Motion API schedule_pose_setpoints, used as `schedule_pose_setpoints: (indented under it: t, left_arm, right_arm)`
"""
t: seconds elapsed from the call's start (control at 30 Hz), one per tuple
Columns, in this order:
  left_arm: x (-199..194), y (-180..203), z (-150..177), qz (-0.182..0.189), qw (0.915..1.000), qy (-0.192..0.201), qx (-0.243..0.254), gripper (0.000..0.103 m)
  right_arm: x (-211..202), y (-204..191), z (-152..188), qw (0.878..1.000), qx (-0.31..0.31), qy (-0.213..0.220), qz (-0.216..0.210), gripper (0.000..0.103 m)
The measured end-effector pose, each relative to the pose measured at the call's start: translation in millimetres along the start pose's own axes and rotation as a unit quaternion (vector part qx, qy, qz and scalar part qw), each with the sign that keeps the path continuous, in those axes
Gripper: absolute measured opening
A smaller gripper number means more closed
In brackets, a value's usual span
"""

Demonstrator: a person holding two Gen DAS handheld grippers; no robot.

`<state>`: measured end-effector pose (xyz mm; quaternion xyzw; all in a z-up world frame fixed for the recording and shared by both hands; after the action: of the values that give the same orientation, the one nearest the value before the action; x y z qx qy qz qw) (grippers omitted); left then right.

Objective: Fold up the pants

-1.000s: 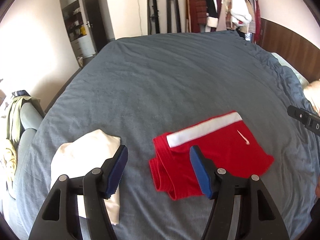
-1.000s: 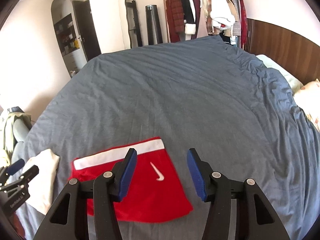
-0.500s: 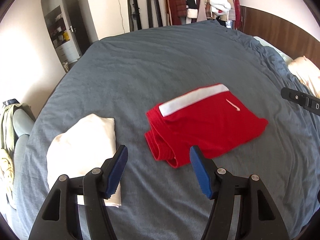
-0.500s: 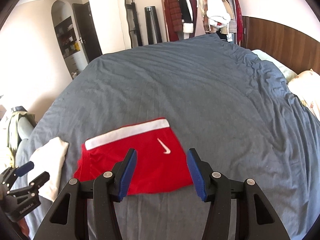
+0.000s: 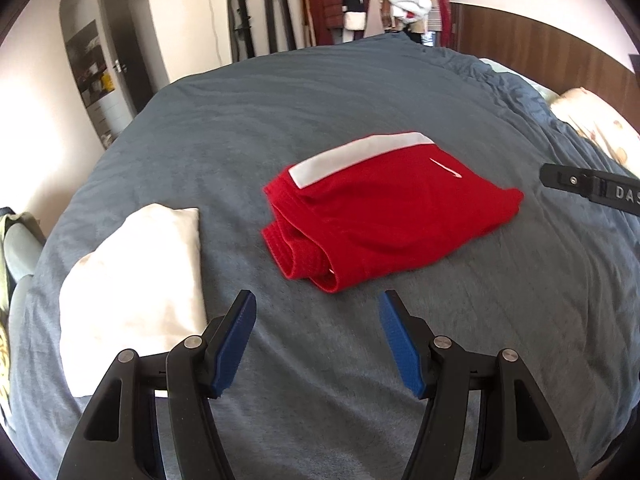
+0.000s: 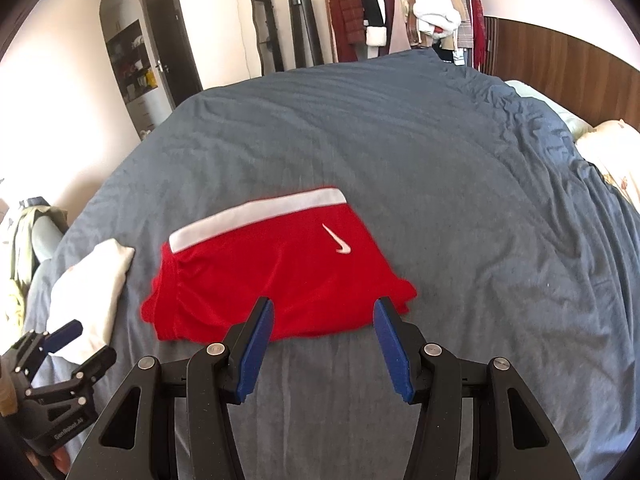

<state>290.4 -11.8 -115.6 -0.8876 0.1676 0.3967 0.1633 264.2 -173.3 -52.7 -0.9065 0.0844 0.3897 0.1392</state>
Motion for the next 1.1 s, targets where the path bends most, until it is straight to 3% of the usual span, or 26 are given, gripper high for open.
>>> schedule_pose_setpoints:
  t: [0.23,0.3,0.57,1.1]
  left_arm:
    - [16.3,7.1,11.9,0.028,0.9995,0.002,0.016,0.062]
    - [25.0,8.9,14.4,0.028,0.9994,-0.006,0.02,0.057]
    - [48.1,14.9,14.2,0.032,0.999,-0.013,0.03,0.057]
    - [70.9,8.9,7.0,0.031,0.9992,-0.016,0.022,0.055]
  right_arm:
    - [8.9,6.9,17.6,1.0,0.016,0.003,0.011,0.053]
    - [14.7,6.5,24.2,1.0,0.014,-0.002,0.014,0.053]
    - [42.4,3.8,41.6,0.999,-0.001,-0.03,0.016,0.053]
    - [59.6,8.2,36.5,0.999,-0.002,-0.031,0.022,0.053]
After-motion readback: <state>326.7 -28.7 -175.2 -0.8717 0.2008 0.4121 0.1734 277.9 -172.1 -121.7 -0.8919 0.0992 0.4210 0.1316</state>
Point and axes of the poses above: each gripper's, at about its wrist camera, not at the fingertips, and x roughly the way its jaws point, y to its right, z to its underside, the point moved 6 cm from there along x, roughly the way its jaws point, and after that the axes turned 7 degrees about x, right-handed, at the moved point
